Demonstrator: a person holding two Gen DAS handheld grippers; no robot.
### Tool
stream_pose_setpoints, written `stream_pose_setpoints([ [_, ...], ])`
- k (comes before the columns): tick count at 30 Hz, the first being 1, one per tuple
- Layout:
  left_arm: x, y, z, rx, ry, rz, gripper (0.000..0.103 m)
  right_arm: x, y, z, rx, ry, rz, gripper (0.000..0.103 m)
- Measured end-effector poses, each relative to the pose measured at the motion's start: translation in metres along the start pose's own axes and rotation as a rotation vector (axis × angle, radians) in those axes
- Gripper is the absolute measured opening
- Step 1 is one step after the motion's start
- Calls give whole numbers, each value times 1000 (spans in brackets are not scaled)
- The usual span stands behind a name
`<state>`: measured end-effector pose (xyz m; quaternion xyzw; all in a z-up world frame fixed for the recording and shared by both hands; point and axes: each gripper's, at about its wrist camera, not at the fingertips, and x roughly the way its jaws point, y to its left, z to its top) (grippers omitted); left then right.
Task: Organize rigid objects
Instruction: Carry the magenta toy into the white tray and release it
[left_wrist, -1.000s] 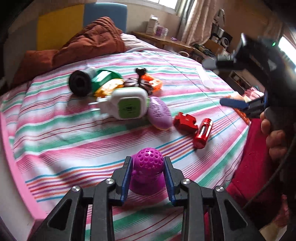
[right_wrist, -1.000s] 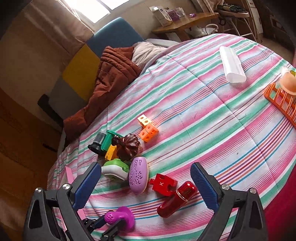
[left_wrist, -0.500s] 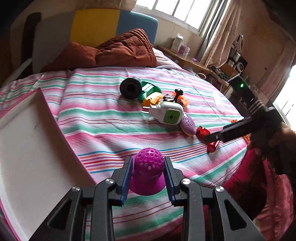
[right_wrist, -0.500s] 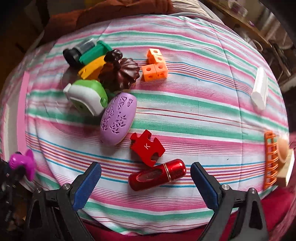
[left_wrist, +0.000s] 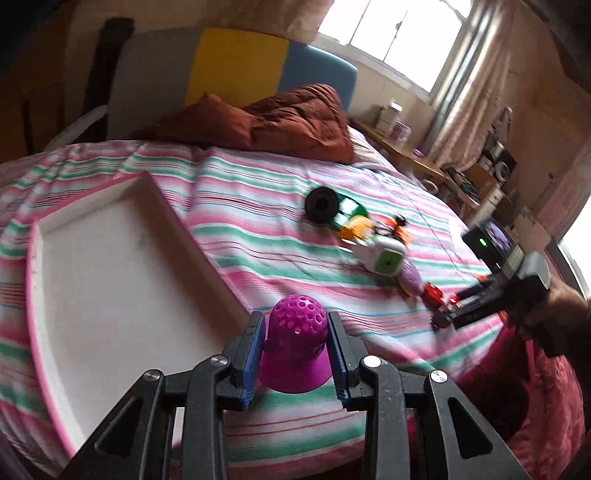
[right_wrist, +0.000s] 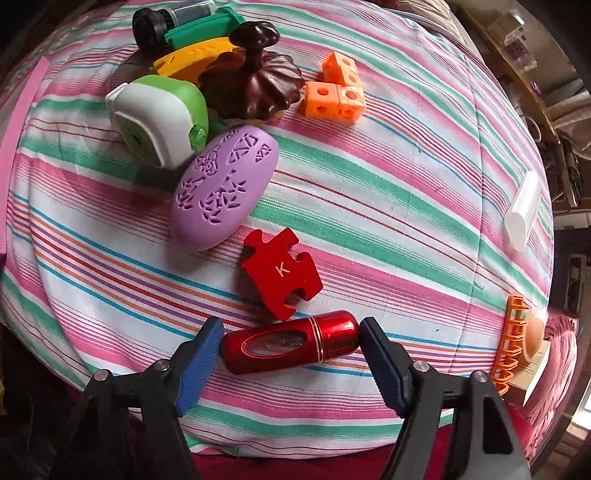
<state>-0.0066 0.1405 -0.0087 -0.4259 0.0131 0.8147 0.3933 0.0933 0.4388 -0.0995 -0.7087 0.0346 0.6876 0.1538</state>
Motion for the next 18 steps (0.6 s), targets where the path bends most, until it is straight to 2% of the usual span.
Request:
stream_pose_setpoints([
  [11,-7,138,28,-215,-28,234,34,7,1,-25,44,-64,40,76],
  [18,10,165,39,-208,-12,312,34,14,0,-43,75,-98,71,76],
])
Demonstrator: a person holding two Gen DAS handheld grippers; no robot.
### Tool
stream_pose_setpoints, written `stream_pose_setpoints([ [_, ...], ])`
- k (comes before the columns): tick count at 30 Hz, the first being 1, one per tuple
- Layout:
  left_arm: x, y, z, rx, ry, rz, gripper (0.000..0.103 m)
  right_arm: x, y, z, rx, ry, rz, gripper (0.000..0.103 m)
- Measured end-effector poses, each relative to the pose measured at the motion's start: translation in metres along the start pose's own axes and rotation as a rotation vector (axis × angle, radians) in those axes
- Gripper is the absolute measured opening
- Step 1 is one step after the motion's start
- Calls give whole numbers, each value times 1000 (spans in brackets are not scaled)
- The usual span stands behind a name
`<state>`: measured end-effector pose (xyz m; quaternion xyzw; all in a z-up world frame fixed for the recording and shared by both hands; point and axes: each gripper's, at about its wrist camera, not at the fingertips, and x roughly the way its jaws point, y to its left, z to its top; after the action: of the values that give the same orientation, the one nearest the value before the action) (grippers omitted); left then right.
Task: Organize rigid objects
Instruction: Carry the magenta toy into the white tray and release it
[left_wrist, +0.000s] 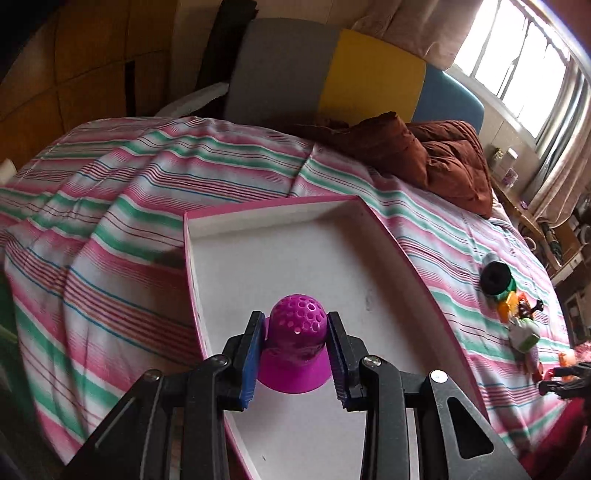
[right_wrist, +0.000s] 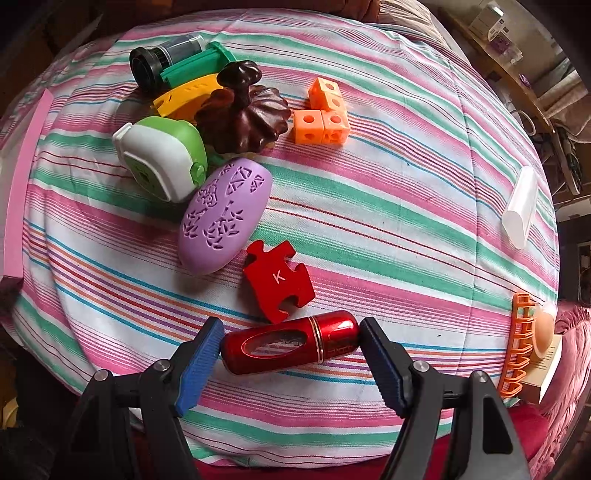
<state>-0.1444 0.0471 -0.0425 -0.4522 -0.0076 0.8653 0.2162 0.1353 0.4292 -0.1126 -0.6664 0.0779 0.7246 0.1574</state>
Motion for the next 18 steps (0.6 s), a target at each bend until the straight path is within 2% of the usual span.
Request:
stream_pose_setpoints([
  [9,35,8,20,-3,6,98,34,10,4,-23,8,-27,-1,76],
  [10,34,8,21,-7,4,96,37,12,4,-26,10,-30,1,76],
  [12,26,9,19,-13,-12,86,53,15,5,-30,13,-33,3,76],
  [13,20,9,17,-16,-28,86,57,17,5,-33,15,-37,5,76],
  [18,-14,7,0,-44,-72,109,58,31,13,-41,7,-41,-22,76],
])
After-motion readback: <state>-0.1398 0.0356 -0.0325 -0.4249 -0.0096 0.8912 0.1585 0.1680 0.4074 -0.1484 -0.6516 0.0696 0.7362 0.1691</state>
